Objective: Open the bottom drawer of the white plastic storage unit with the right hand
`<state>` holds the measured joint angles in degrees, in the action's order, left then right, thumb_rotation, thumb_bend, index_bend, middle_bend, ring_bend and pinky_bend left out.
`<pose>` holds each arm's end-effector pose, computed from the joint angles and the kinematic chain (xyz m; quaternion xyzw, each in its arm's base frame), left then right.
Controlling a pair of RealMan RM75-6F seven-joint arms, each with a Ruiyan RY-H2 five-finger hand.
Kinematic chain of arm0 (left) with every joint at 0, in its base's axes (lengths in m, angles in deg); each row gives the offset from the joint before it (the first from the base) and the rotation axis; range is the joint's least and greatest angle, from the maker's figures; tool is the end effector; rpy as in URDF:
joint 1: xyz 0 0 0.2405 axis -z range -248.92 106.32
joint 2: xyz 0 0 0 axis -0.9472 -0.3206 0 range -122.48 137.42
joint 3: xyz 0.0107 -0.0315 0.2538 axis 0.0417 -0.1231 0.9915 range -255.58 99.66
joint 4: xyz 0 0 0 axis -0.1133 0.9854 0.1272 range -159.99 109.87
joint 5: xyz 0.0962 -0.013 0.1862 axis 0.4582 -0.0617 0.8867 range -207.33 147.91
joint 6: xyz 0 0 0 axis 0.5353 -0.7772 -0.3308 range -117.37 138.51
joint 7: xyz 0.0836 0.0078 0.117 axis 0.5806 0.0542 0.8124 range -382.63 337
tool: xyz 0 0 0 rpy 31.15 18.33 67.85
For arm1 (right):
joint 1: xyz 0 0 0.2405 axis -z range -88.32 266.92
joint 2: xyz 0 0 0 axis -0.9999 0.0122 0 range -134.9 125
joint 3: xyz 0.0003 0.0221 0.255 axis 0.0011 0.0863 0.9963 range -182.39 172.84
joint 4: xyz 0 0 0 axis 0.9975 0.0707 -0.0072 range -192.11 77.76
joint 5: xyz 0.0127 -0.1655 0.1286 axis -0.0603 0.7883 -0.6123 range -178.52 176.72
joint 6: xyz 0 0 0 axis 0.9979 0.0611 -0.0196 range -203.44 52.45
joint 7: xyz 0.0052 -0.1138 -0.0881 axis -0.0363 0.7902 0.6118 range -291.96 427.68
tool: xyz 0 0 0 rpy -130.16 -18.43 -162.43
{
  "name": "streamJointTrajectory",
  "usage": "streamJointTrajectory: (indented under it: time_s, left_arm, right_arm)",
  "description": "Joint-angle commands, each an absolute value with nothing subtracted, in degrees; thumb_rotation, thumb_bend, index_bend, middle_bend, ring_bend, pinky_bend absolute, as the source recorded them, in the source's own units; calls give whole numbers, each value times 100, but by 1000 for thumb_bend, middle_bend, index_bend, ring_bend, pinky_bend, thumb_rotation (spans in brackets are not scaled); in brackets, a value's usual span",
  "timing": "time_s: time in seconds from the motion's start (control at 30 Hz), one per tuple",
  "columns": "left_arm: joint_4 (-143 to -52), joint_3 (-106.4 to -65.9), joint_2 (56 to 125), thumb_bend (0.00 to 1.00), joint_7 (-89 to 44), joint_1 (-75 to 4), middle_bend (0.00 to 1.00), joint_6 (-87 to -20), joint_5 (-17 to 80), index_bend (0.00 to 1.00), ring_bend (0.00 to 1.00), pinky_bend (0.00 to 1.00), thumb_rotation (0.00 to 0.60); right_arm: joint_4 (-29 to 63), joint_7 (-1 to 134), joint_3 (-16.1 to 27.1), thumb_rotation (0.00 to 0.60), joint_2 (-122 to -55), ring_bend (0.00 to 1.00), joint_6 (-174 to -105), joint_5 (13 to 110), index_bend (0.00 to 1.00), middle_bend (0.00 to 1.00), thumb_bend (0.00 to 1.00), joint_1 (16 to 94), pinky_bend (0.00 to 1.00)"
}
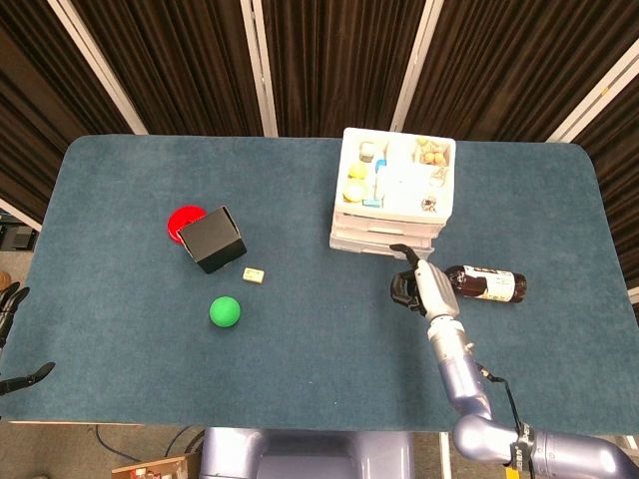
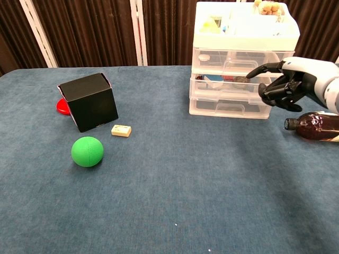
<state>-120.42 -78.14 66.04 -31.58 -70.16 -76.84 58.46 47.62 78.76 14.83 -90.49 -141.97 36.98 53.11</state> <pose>-0.3145 0.1508 0.1819 -0.5704 -0.4318 -0.4065 0.5682 -0.1457 -0.3198 0.0222 0.4842 -0.6452 0.4427 0.3917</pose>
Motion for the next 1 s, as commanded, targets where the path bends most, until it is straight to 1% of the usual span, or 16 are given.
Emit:
streamJointTrajectory:
  time_s: [0.03,0.27,0.5,0.63,0.73,0.9,1.0]
  left_arm:
    - [-12048,-7815,6606,99,-3155,-7012,0,-7676,5840,0,0,18,600]
    - [-12053,-7821,6608,98,-3156,-7008,0,-7646,5798,0,0,17,600]
    - [-12063,-7824,6594,98,-3198,-7002,0,-7598,5744,0,0,18,600]
    - [-12068,-7820,6592,98,-3201,-6997,0,-7583,5746,0,0,17,600]
    - [-12073,-7823,6590,98,-3208,-6989,0,-7565,5735,0,0,17,600]
    - [-12076,-7826,6586,99,-3227,-6982,0,-7538,5712,0,0,18,600]
    - [-12082,-7828,6580,98,-3229,-6981,0,-7536,5709,0,0,18,600]
  right_arm:
    - [4597,8015,1495,600,-9053,801,-14160,3649,188,790,704,5211,882]
    - [4271,8069,1540,600,-9212,801,-14108,3632,188,790,704,5099,883]
    - [4004,8130,1636,600,-9291,801,-13815,3222,215,790,705,4954,882]
    - [3790,8146,1674,600,-9390,803,-13754,3144,225,790,708,4871,882]
    - [3667,8130,1711,600,-9445,805,-13687,3084,256,791,710,4820,883]
    - [3515,8103,1733,600,-9513,811,-13670,3068,360,800,716,4789,883]
    - [3505,8075,1733,600,-9523,813,-13668,3072,397,805,718,4799,883]
